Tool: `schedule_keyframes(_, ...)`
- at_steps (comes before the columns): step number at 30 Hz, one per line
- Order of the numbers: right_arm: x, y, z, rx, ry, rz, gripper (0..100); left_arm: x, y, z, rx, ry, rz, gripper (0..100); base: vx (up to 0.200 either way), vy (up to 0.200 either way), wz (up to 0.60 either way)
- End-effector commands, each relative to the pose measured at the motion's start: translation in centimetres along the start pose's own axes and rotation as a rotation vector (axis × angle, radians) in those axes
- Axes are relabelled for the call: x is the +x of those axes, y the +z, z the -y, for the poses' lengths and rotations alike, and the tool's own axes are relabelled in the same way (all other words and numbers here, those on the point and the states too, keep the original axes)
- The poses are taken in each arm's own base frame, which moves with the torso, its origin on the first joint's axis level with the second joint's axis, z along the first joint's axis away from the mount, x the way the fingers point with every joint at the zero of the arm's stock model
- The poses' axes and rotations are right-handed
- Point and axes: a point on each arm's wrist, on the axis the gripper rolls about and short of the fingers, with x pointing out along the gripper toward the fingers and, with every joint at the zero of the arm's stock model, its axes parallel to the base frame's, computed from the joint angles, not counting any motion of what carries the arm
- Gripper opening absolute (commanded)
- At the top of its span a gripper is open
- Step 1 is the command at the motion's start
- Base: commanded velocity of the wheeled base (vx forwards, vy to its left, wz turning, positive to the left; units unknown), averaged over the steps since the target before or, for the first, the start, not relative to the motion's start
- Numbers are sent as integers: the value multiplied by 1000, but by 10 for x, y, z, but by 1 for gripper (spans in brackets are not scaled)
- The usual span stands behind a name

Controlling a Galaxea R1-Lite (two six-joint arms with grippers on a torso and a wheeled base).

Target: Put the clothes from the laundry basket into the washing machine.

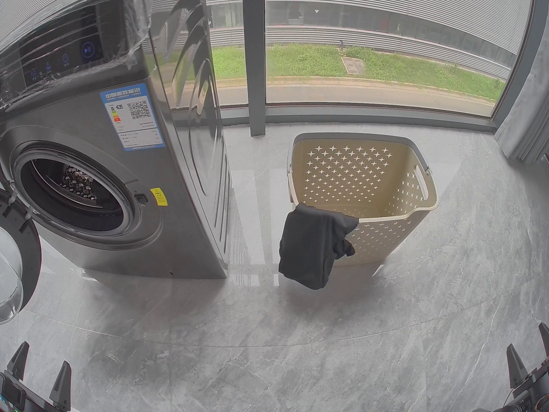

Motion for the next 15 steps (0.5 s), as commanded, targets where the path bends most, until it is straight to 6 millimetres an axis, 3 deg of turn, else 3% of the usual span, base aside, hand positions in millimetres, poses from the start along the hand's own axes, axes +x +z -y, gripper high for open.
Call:
schedule_keyframes(1,0,-5,0,0,1,-1,100,0,-5,0,1,2,-3,100,0,0,0)
schedule_keyframes(13,0,-5,0,0,1,-1,100,0,-5,0,-1,0,-3,100,0,0,0)
schedule_keyframes(15,0,-5,0,0,1,-1,100,0,-5,0,1,0,-3,100,0,200,0)
